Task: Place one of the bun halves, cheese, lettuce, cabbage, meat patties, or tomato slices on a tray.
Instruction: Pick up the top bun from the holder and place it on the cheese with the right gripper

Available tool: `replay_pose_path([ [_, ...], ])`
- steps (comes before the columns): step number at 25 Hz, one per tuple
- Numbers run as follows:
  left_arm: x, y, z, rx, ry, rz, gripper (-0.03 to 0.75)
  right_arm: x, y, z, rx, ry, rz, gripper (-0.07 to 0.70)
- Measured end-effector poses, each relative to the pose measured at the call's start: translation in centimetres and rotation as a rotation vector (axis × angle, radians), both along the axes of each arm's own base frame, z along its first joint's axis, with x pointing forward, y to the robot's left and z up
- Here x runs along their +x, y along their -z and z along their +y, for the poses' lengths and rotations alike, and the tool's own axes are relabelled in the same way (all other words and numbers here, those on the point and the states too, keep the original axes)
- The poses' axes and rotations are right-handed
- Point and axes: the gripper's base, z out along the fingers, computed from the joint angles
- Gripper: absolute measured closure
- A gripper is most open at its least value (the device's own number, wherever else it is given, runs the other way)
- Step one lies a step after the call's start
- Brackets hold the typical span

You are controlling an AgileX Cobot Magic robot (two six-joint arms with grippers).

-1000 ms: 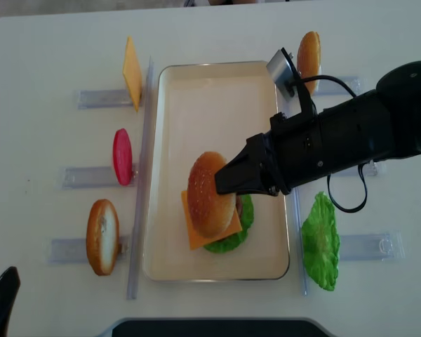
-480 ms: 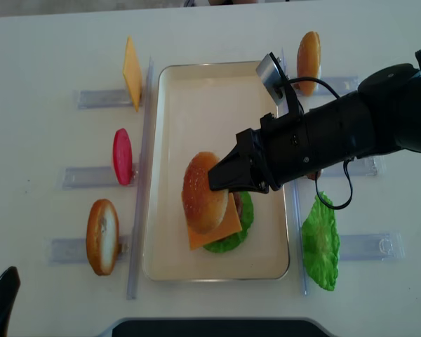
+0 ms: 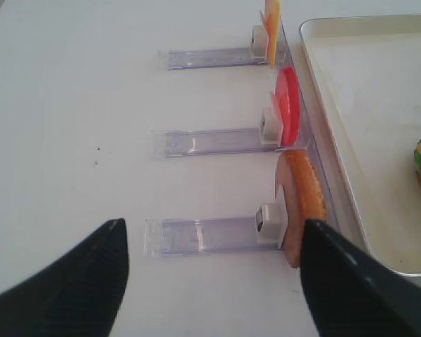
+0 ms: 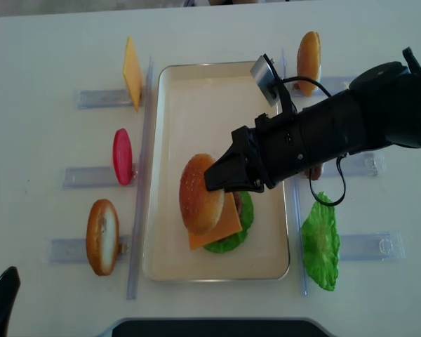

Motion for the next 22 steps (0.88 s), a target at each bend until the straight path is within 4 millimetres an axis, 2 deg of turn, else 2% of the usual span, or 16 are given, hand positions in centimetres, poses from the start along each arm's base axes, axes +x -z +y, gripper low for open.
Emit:
replay_pose_path([
  [3, 0.0, 0.0, 0.0, 0.0, 0.0, 0.0, 0.136, 0.1, 0.1, 0.1, 0.0, -0.006, 0.001, 0.463],
  [13, 0.0, 0.0, 0.0, 0.0, 0.0, 0.0, 0.136, 0.3, 2.2, 0.3, -0.033, -0.033, 0.068, 0.463],
  [22, 0.0, 0.0, 0.0, 0.0, 0.0, 0.0, 0.136, 0.3, 2.3, 0.3, -0.028, -0.041, 0.076, 0.463],
])
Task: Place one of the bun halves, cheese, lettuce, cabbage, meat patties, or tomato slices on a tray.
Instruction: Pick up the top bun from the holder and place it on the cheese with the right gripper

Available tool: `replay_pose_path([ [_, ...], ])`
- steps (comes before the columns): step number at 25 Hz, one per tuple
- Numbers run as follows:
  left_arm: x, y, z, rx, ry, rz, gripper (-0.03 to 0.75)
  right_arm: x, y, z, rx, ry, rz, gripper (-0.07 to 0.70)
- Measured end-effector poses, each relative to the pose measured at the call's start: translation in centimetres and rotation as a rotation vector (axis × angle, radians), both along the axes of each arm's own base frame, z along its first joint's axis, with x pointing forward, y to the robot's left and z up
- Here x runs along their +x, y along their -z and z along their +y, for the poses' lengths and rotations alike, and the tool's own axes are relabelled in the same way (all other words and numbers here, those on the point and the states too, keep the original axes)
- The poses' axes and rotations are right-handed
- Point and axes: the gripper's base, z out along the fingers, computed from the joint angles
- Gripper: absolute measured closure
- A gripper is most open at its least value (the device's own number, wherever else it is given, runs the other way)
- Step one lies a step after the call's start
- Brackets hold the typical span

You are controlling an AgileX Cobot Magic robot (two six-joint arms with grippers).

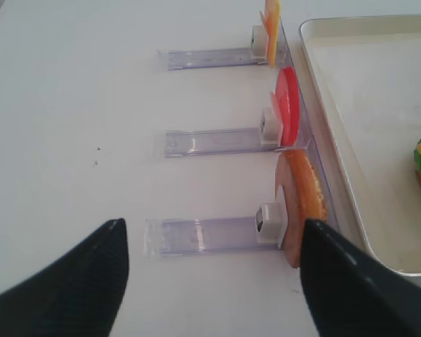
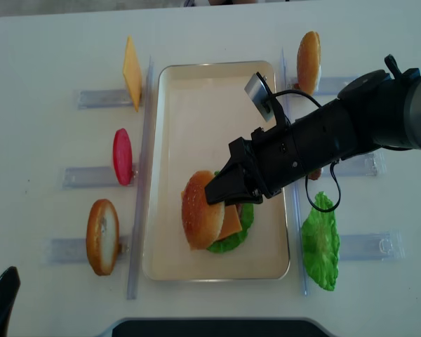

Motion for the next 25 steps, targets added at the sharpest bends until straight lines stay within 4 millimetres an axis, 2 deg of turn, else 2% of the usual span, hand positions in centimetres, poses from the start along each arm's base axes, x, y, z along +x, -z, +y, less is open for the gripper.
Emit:
replay_pose_path([
  [13, 0.0, 0.0, 0.0, 0.0, 0.0, 0.0, 0.136, 0.56, -0.71, 0.31, 0.025, 0.011, -0.018, 0.465],
  [25, 0.0, 0.0, 0.0, 0.0, 0.0, 0.0, 0.136, 0.75, -0.31, -0.04, -0.022, 0.008, -0.043, 0.465],
])
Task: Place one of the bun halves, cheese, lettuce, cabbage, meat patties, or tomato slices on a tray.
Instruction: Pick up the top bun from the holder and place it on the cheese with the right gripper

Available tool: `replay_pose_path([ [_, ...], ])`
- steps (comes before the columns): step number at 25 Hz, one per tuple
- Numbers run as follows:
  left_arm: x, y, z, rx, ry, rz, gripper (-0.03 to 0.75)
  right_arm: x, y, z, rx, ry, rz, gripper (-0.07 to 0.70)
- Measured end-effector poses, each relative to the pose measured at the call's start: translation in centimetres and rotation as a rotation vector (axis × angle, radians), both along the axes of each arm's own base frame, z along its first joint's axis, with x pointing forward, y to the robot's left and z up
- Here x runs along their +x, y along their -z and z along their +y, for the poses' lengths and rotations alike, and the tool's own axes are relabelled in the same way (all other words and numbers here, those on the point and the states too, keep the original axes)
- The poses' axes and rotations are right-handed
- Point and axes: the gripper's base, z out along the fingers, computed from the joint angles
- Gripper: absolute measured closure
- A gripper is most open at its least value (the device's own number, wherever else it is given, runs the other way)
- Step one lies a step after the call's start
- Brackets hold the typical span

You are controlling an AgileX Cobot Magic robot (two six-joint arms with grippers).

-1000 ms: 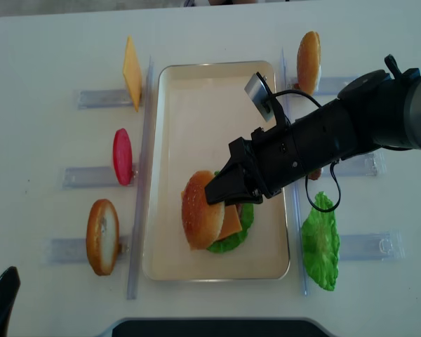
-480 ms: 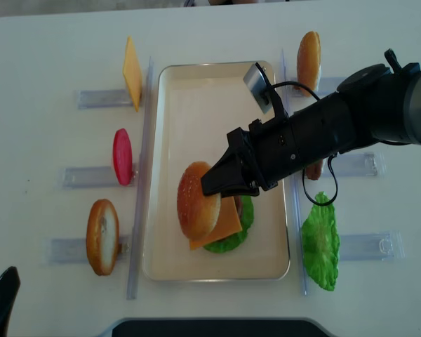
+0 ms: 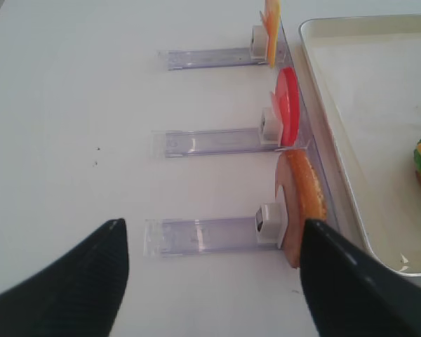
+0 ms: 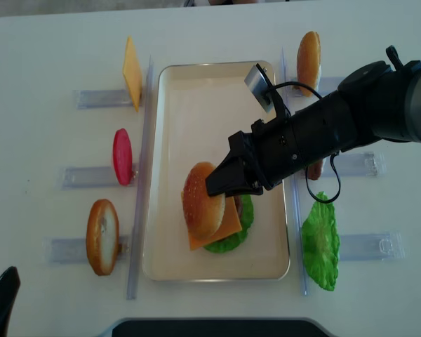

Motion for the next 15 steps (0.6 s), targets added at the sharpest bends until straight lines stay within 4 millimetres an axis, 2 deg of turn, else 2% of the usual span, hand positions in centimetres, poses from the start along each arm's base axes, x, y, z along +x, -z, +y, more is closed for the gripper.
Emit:
replay_pose_path([
  [15, 0.0, 0.0, 0.0, 0.0, 0.0, 0.0, 0.136, 0.06, 0.3, -0.13, -0.035, -0.003, -0.02, 0.465],
])
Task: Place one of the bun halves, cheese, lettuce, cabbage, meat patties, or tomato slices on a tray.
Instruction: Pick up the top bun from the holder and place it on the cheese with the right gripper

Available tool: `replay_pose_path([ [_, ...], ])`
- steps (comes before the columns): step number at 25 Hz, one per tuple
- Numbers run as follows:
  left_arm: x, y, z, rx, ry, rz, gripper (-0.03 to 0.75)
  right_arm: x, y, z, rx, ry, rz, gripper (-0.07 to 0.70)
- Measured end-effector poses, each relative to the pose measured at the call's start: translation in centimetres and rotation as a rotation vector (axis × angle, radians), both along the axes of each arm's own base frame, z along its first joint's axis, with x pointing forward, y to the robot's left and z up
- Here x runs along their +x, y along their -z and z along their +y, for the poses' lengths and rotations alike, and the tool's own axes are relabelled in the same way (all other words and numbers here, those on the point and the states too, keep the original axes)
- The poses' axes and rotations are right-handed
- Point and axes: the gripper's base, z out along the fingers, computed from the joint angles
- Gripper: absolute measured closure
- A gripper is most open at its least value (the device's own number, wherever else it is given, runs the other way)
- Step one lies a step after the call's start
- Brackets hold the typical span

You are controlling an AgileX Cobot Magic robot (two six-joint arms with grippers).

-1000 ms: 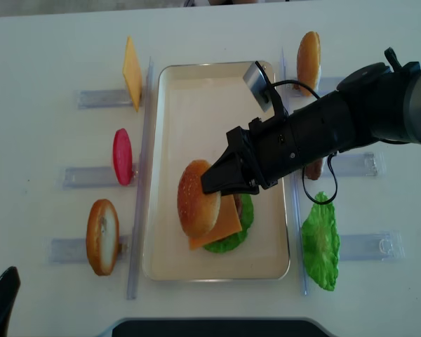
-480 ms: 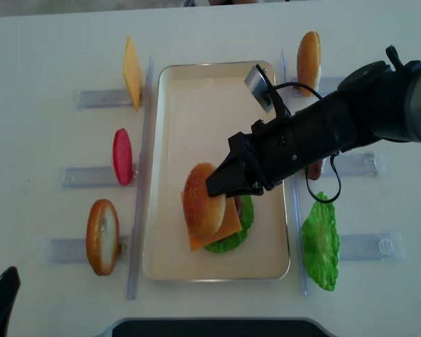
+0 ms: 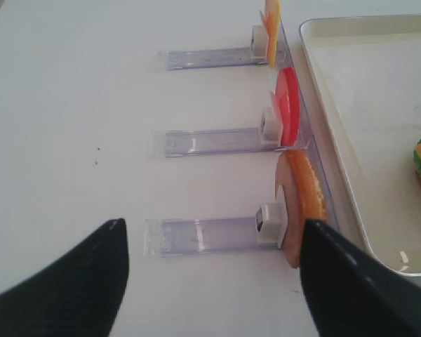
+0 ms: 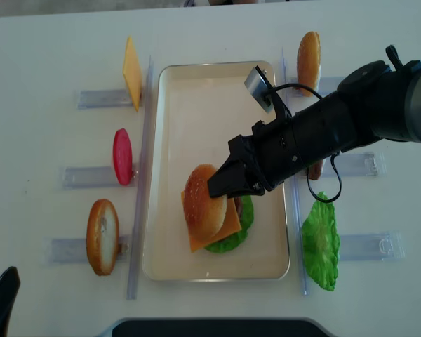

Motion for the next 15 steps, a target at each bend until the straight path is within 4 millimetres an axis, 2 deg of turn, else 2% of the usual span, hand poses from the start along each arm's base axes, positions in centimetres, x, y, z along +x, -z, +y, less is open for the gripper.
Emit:
replay_pose_path([
  [8, 0.0, 0.0, 0.0, 0.0, 0.0, 0.0, 0.136, -0.03, 0.08, -0.04, -0.009, -0.007, -0.005, 0.463],
  [15, 0.0, 0.0, 0.0, 0.0, 0.0, 0.0, 0.136, -0.07, 0.21, -0.11, -0.024, -0.015, -0.014, 0.328],
])
